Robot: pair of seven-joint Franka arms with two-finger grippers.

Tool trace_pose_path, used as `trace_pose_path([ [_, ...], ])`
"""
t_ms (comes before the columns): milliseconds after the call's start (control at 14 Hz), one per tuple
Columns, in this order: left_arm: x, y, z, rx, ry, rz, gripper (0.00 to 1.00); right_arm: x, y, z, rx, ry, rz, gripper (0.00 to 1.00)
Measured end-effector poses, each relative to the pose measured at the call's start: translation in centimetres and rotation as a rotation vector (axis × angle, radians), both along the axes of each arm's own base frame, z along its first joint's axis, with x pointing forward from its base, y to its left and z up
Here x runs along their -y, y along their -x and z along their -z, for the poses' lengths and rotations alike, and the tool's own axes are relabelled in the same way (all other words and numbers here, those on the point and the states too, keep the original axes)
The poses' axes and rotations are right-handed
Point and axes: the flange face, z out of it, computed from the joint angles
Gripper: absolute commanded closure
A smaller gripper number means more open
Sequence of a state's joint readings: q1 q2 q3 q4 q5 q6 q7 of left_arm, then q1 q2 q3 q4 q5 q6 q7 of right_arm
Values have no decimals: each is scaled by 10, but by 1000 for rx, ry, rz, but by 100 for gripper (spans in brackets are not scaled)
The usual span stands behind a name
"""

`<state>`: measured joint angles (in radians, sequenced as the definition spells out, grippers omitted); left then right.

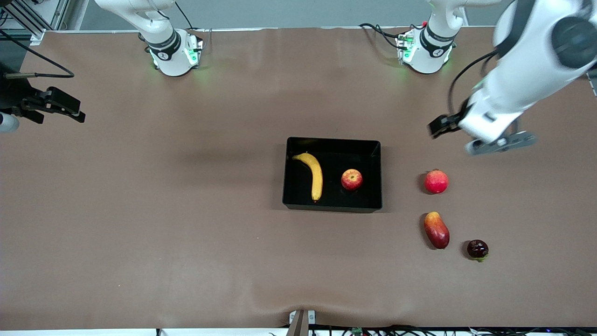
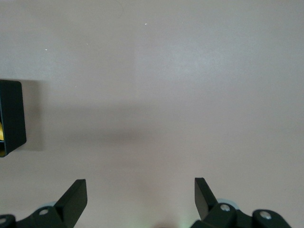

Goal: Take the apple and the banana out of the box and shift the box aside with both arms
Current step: 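Move the left gripper over the red apple in the black tray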

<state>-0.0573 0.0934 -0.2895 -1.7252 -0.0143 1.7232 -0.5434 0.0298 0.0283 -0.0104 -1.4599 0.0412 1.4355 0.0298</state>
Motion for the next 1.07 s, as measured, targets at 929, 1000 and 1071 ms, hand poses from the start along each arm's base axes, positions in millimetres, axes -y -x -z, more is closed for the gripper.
trace_pose_path([
  [929,152,2,195,0,38,-414,0,1,0,1,-1,0,2,0],
  [1000,154,2,209,8,15,-421,0,1,0,1,-1,0,2,0],
  [1071,156,2,223,15,-3,-430,0,1,0,1,-1,0,3,0],
])
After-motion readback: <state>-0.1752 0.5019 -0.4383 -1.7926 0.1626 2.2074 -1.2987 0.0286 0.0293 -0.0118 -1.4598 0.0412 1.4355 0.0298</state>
